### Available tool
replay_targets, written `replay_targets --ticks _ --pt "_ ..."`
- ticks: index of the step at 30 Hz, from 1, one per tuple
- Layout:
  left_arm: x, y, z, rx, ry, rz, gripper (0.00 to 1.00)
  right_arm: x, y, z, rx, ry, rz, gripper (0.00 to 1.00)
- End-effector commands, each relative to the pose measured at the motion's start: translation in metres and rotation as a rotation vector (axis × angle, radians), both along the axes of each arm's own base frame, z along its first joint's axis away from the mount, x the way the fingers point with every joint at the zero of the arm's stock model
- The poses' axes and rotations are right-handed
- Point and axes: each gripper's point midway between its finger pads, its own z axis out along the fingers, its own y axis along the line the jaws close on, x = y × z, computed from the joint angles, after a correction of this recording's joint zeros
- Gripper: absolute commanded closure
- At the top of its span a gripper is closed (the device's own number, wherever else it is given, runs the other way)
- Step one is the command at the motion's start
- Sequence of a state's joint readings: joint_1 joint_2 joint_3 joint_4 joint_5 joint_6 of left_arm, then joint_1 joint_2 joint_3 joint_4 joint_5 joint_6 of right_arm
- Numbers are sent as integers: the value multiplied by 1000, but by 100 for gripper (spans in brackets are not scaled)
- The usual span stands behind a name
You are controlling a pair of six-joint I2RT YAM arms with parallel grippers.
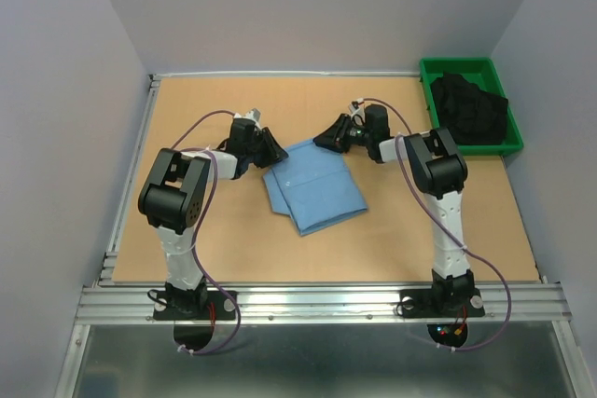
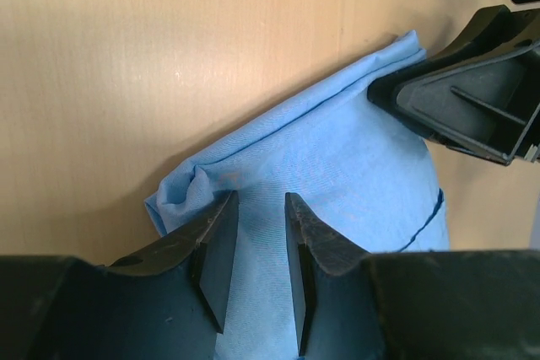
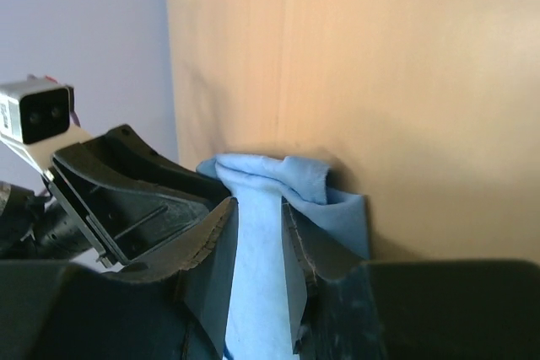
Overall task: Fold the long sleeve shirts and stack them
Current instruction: Fold the shirt
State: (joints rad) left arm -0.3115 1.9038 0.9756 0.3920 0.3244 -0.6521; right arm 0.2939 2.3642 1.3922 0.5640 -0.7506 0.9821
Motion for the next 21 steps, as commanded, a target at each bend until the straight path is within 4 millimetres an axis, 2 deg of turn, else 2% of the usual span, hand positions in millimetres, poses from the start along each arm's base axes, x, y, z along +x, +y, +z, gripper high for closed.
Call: replay_targets --ticks 1,3,5,6,7,9,10,11,12,13,14,15,16,17,18,20,21 --pt "-13 23 -23 86 59 50 59 26 -36 -8 -51 12 -147 66" --pt "-9 23 -16 89 43 48 59 28 -37 9 -55 -26 -143 66" --pt "-3 21 -1 83 12 38 59 26 -37 21 -70 -50 -125 65" --pt "-1 20 6 80 -5 35 59 23 -37 39 -64 -79 -113 65" --pt "3 18 22 69 -42 34 59 20 -37 50 -69 -111 -101 65" --pt "5 16 42 56 -86 19 56 3 -38 58 -79 -117 -68 64" --pt "5 14 61 44 -119 17 55 -3 -39 82 -78 -174 -54 64" --pt "3 13 69 37 -132 10 52 -13 -38 84 -86 -178 -37 64" --pt "1 11 79 31 -145 5 48 -28 -39 81 -94 -164 -12 64" --pt "-4 12 91 31 -149 13 42 -42 -38 91 -118 -190 19 64" --pt "-5 15 97 45 -159 38 41 -54 -37 93 -132 -199 42 64" --pt "-12 13 109 32 -173 46 40 -78 -35 79 -150 -170 87 64" --pt "-17 13 113 24 -175 57 39 -91 -33 78 -149 -167 111 64" --pt "-22 14 113 26 -166 72 37 -104 -31 91 -143 -199 129 64" --pt "-34 11 111 13 -152 73 36 -130 -28 73 -162 -163 175 64" --pt "-44 5 106 12 -140 61 33 -156 -22 66 -167 -145 221 64" --pt "-52 2 97 17 -118 46 33 -169 -19 66 -167 -148 242 64"
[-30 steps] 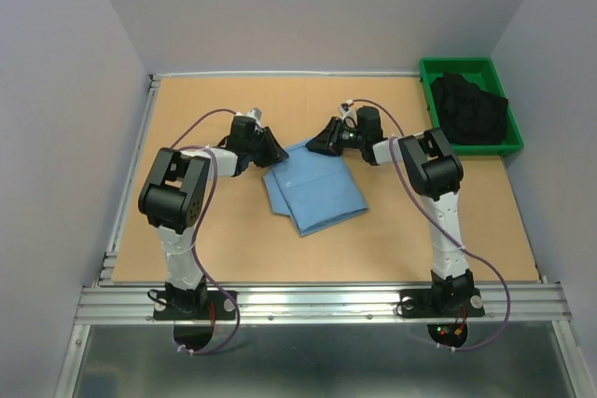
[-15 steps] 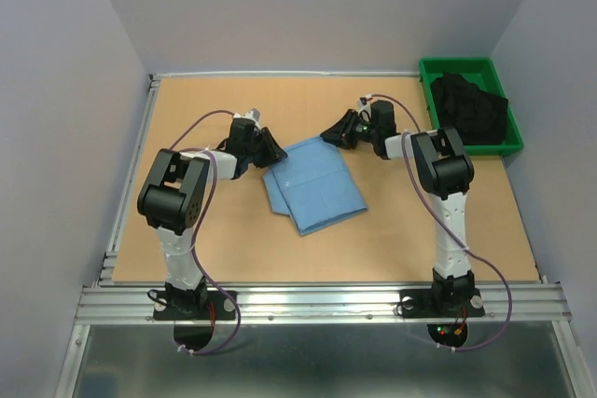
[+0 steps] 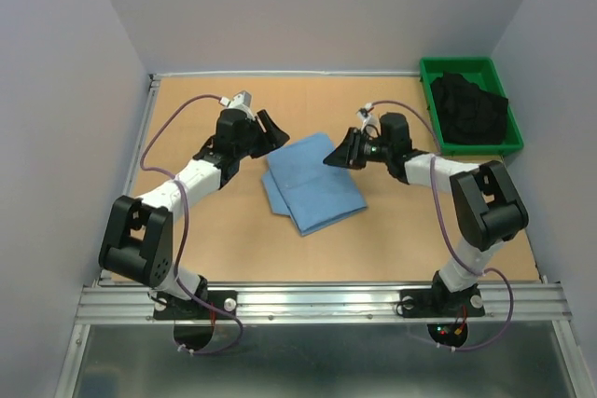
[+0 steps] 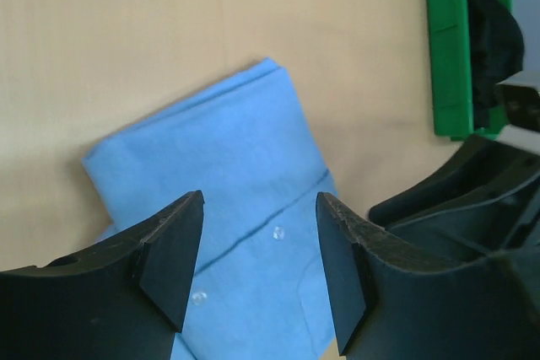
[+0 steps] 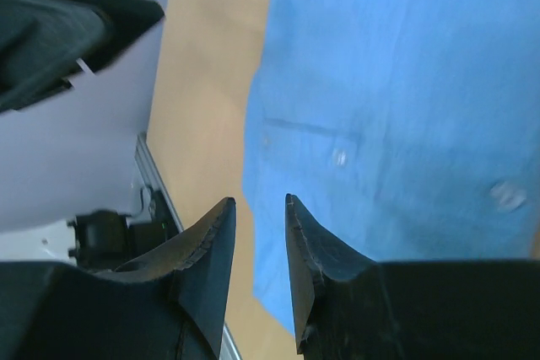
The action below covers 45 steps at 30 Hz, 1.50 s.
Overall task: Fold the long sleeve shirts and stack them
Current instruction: Fold the shirt
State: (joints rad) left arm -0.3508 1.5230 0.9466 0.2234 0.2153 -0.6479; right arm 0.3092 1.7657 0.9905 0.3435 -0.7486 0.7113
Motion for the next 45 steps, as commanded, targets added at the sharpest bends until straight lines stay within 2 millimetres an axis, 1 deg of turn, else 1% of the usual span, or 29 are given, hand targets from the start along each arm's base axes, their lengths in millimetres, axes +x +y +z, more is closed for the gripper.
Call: replay_targets --ticks 1,2,3,4,7,8,9,12,14,17,18,20,21,22,23,24,25,26,27,30,31,34,37,39,40,42,43,44,45 --pt "-40 -17 -29 22 88 -34 32 -73 15 -40 -69 73 157 64" --pt "-44 -20 -33 28 94 -37 32 -96 22 -54 -90 103 198 64" --pt "-52 -23 -44 39 117 -46 32 -106 26 -57 -96 108 219 64" --pt "-57 -30 -50 33 130 -56 32 -125 33 -67 -103 129 257 64" --pt "-68 -29 -73 31 179 -52 33 -147 42 -79 -72 152 285 64" --pt "-69 -28 -80 31 183 -43 33 -156 36 -93 -81 186 276 64" --pt "-70 -27 -88 40 201 -35 33 -156 36 -101 -84 186 263 65" --pt "-67 -24 -97 52 211 -9 33 -164 27 -122 -125 210 253 65" --pt "-65 -23 -96 49 215 8 33 -166 28 -118 -118 198 268 65" --pt "-64 -18 -79 36 196 56 32 -159 28 -97 -139 131 286 65" --pt "-63 -17 -72 38 186 73 32 -151 28 -77 -159 66 278 65" --pt "-71 -12 -59 42 192 104 30 -134 19 -59 -257 -9 227 61" --pt "-70 -7 -53 52 182 138 28 -125 6 -46 -329 -36 151 56" --pt "-74 -8 -40 41 161 141 27 -111 2 -28 -365 -98 112 52" --pt "-79 -2 -41 57 177 171 25 -103 -5 -21 -407 -120 67 43" --pt "-82 0 -39 58 177 180 23 -96 -14 -14 -451 -136 13 38" --pt "-87 3 -36 65 180 191 20 -82 -32 -6 -539 -145 -89 34" --pt "-90 9 -38 85 185 218 17 -77 -42 -4 -577 -145 -133 33" --pt "-94 11 -41 87 195 230 16 -73 -56 -4 -632 -141 -190 31" --pt "-101 12 -47 86 213 237 10 -66 -72 -6 -689 -135 -270 29" --pt "-103 11 -48 89 218 231 9 -64 -80 -14 -708 -97 -300 28" --pt "-105 9 -57 120 238 213 8 -66 -83 -31 -725 -35 -290 31" --pt "-99 7 -59 153 233 194 8 -67 -80 -39 -730 -13 -264 36" --pt "-94 5 -68 211 236 160 13 -69 -79 -51 -737 20 -251 47" --pt "-92 4 -70 216 242 162 13 -73 -76 -56 -729 37 -226 47" --pt "-85 3 -73 247 228 147 20 -77 -75 -73 -747 75 -198 52" --pt "-83 4 -83 269 247 141 22 -79 -72 -80 -747 87 -179 55" --pt "-81 3 -86 281 252 122 27 -81 -73 -86 -756 97 -164 59" --pt "-77 1 -92 292 262 113 28 -85 -70 -95 -756 117 -139 61"
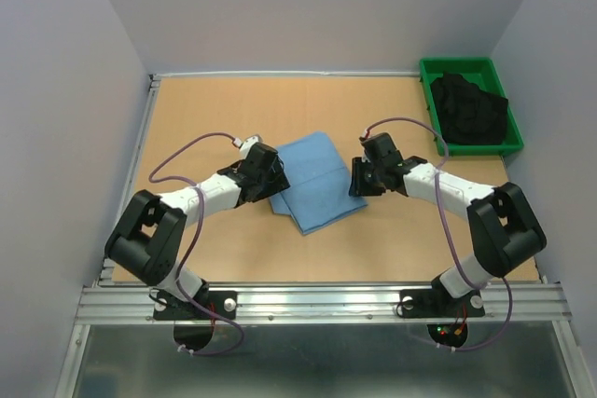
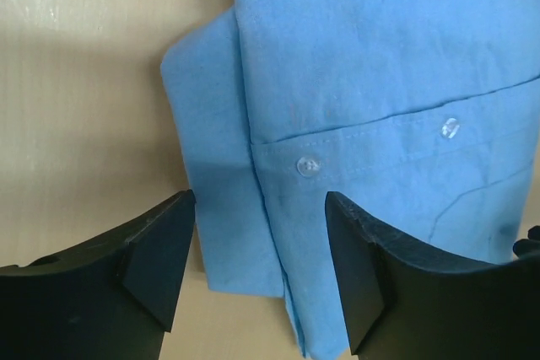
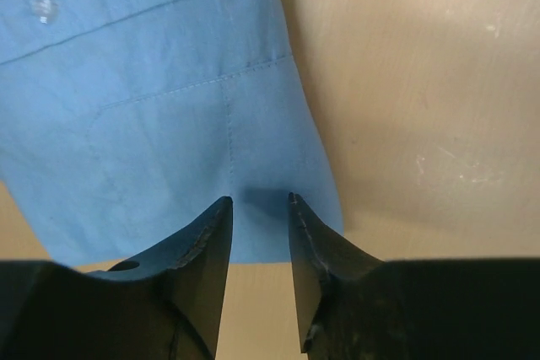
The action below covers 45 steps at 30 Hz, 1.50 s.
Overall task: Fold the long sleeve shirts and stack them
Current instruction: Fold the shirt
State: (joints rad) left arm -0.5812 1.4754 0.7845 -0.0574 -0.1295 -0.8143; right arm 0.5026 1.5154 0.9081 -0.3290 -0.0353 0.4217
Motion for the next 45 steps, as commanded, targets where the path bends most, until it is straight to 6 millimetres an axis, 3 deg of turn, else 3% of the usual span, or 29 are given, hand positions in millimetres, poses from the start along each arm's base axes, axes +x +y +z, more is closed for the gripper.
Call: replay_targets --ticks 1,6,8,10,11,12,13,14,15,16,18,19,20,23,26,27,28,30,31,33,34,35,38,39,40,41,42,44,45 --pt "22 -7 4 47 -34 -58 30 -11 5 -24 5 71 38 63" --pt "44 -1 -8 97 -16 -76 37 -29 8 -45 16 138 66 66" --pt "50 3 -18 129 -1 -96 39 -39 20 -45 51 161 86 66" --pt "68 6 -13 159 -23 -122 40 -49 37 -41 99 177 114 66" --pt "72 7 -22 179 -3 -141 40 -61 54 -41 121 199 134 66" --pt "88 2 -11 179 -37 -152 40 -67 65 -40 140 210 152 66" --pt "95 6 -19 222 -31 -188 40 -76 91 -31 187 214 200 66" --pt "103 6 -16 242 -41 -196 39 -82 104 -38 189 241 221 66" --pt "120 3 -3 251 -82 -199 39 -84 120 -34 205 239 248 66" --pt "128 7 -8 276 -79 -204 38 -89 151 -23 241 227 298 66" --pt "145 8 0 278 -104 -192 37 -91 184 -13 278 220 356 65" --pt "158 7 7 272 -126 -184 36 -101 201 -26 265 249 396 65" --pt "166 12 10 267 -137 -169 33 -91 225 -6 306 206 422 64" --pt "188 23 35 244 -200 -129 27 -78 242 4 323 166 424 59" --pt "194 35 69 231 -275 -99 21 -57 230 29 296 42 383 47" --pt "192 42 75 237 -284 -87 20 -53 216 25 262 29 348 44" --pt "189 45 95 233 -322 -77 18 -41 201 41 274 -6 309 42" --pt "177 51 101 236 -328 -70 15 -32 175 46 262 -27 248 36" --pt "170 51 117 216 -355 -63 14 -22 147 49 242 -45 187 33" --pt "159 51 123 198 -362 -63 14 -11 119 57 224 -74 131 25" --pt "146 45 115 199 -345 -83 13 -10 99 50 187 -69 92 22" --pt "137 41 126 201 -369 -89 13 3 75 63 187 -108 46 18" --pt "101 22 111 190 -307 -118 13 24 28 61 172 -115 -38 23" --pt "87 20 96 185 -265 -120 13 28 20 61 175 -111 -48 25" --pt "76 17 96 167 -258 -114 13 34 11 61 188 -103 -60 28" --pt "63 11 90 151 -236 -113 13 39 9 63 184 -111 -51 33" --pt "49 15 73 138 -190 -73 14 42 7 62 180 -111 -49 36" --pt "33 20 66 112 -166 -28 15 46 9 54 172 -89 -32 41" --pt "22 26 49 105 -127 6 15 48 12 48 171 -72 -22 46"
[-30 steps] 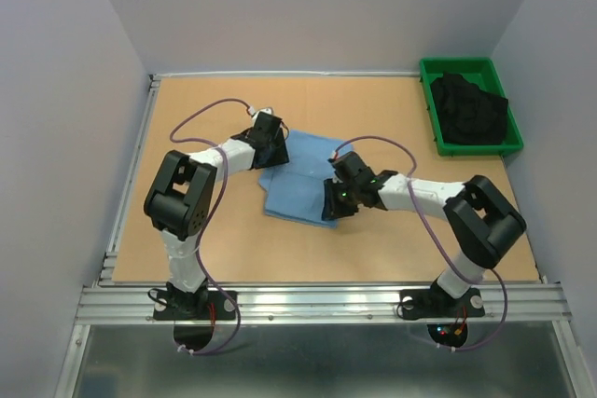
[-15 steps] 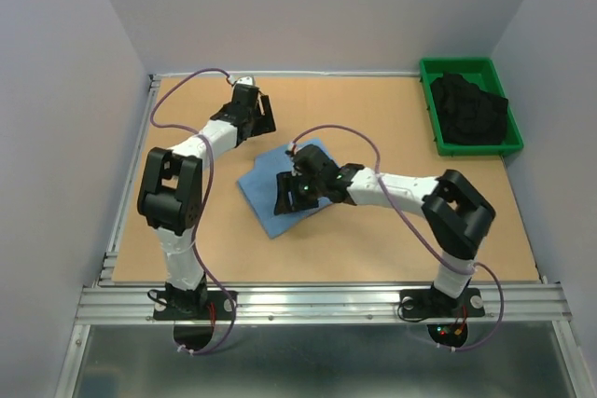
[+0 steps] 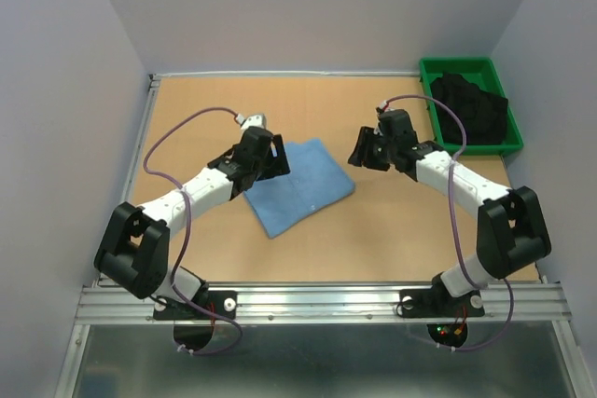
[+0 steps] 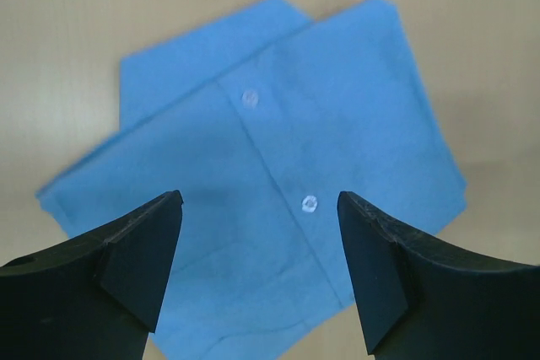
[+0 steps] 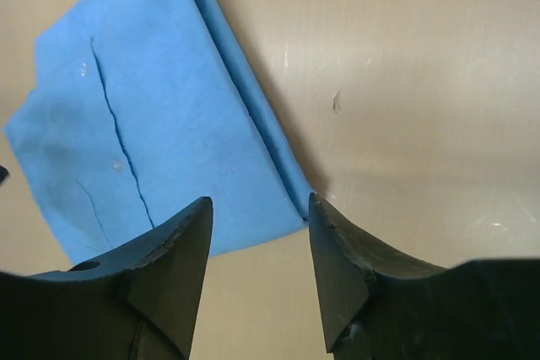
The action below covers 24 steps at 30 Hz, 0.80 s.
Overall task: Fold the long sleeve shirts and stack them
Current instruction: Fold the shirt
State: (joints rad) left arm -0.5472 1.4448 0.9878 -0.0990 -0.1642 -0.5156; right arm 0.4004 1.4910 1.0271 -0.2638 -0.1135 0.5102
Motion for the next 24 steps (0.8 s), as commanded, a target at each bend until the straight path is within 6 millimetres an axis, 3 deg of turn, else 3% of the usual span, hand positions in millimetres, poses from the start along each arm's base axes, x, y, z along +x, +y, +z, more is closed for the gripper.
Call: replay_targets --ticks 1,8,12,15,17,20,22,23,24 --pt "-34 29 -37 -28 114 171 16 -5 12 -24 -31 64 101 46" --pt "-48 44 -80 48 197 209 19 -8 15 -69 -78 159 167 50" --pt "-41 49 -94 91 212 220 20 -19 22 -95 -56 227 229 62" --pt "-30 61 -102 147 223 227 21 -30 34 -96 -4 240 270 70" --pt "-15 77 -103 189 219 250 21 -43 47 -95 31 259 297 76" --pt "10 95 -95 228 192 277 21 -60 71 -88 62 265 310 76" --pt "30 95 -80 258 147 248 20 -70 86 -85 89 270 319 75" --pt "35 96 -74 270 135 242 17 -72 90 -84 108 282 299 73" --pt "40 93 -66 272 117 224 16 -72 91 -82 114 285 288 63"
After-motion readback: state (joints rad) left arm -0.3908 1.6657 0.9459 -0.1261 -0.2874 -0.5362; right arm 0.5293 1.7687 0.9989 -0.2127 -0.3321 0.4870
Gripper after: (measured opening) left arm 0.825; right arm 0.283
